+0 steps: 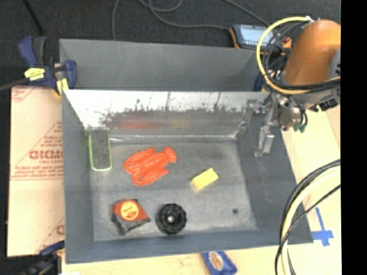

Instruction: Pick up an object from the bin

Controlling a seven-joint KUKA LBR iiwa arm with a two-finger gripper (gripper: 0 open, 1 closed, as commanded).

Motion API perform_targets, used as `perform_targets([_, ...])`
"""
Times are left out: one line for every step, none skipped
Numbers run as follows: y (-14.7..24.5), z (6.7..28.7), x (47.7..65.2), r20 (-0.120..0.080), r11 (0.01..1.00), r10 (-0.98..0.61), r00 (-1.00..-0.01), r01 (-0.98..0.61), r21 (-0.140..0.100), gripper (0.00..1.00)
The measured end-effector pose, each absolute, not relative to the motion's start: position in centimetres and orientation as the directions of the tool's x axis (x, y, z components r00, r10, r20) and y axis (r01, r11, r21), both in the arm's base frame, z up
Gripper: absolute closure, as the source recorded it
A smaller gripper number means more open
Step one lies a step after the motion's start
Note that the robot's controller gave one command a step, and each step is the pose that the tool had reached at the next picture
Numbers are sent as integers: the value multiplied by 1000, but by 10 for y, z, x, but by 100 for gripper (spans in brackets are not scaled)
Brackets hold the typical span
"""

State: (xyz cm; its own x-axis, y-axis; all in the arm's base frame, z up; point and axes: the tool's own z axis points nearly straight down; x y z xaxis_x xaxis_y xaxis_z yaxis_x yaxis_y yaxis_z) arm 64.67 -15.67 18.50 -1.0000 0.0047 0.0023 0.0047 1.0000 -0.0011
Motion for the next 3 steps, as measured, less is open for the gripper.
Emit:
perform_targets([-156, 191, 648, -5, 1000, 2, -1000, 2, -3, 0])
perform_targets([-134, 150, 645, -10, 997, 76, -997, 76, -1, 0])
perform_targets([-112, 124, 643, 0, 1000, 22, -1000, 22, -1, 0])
